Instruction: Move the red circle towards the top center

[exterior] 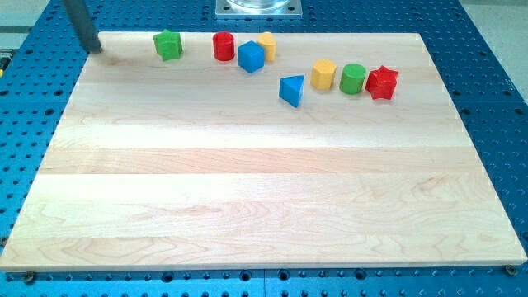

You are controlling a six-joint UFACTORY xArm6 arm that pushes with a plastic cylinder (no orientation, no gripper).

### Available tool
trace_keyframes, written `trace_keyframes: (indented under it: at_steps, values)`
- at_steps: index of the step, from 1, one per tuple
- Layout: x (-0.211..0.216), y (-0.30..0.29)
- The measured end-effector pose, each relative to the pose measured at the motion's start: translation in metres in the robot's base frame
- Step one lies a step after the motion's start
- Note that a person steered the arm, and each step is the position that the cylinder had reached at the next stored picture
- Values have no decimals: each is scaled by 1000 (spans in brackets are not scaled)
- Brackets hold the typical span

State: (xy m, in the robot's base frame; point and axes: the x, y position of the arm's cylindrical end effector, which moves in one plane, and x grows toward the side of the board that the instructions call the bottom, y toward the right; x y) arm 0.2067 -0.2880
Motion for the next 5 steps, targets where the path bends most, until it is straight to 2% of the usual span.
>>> trace_keyframes:
  at_steps: [1, 3, 4, 5]
  values:
    - [-16, 12]
    - [-6, 35]
    - [-14, 100]
    - [-1, 164]
